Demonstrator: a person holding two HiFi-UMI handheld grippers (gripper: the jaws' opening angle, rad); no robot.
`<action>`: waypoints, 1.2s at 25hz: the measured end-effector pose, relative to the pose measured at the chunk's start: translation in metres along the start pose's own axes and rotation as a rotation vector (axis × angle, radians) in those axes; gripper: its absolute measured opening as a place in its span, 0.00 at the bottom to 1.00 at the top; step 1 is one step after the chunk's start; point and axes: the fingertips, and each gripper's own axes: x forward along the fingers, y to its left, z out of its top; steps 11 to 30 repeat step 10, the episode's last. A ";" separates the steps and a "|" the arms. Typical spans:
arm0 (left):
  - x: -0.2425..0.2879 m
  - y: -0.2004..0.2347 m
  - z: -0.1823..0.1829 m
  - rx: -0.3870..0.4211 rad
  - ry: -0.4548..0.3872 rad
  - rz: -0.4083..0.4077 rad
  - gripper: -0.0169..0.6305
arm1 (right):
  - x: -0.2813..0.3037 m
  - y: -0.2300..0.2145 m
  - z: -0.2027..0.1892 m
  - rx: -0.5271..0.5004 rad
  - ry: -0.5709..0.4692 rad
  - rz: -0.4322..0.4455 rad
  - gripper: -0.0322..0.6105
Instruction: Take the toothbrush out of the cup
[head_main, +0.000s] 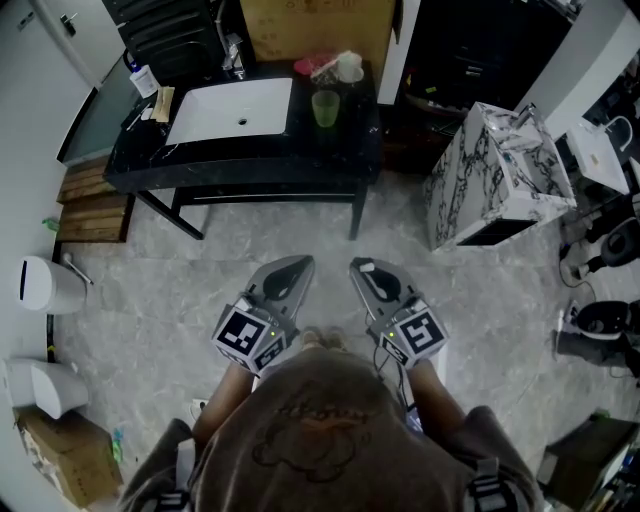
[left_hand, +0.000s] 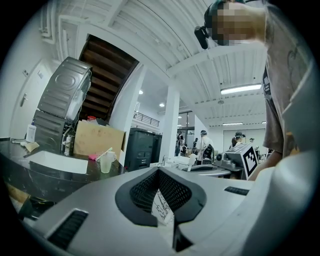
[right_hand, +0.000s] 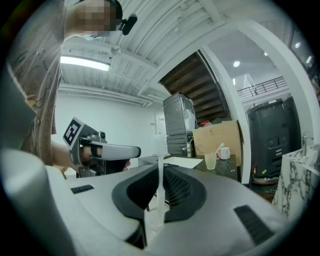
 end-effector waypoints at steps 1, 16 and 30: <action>-0.001 0.000 -0.001 -0.003 -0.001 0.001 0.03 | 0.000 0.002 0.000 -0.002 0.001 0.003 0.08; -0.011 0.004 -0.004 -0.006 -0.003 0.005 0.03 | 0.009 0.017 -0.004 0.005 0.015 0.025 0.09; -0.011 0.004 -0.004 -0.006 -0.003 0.005 0.03 | 0.009 0.017 -0.004 0.005 0.015 0.025 0.09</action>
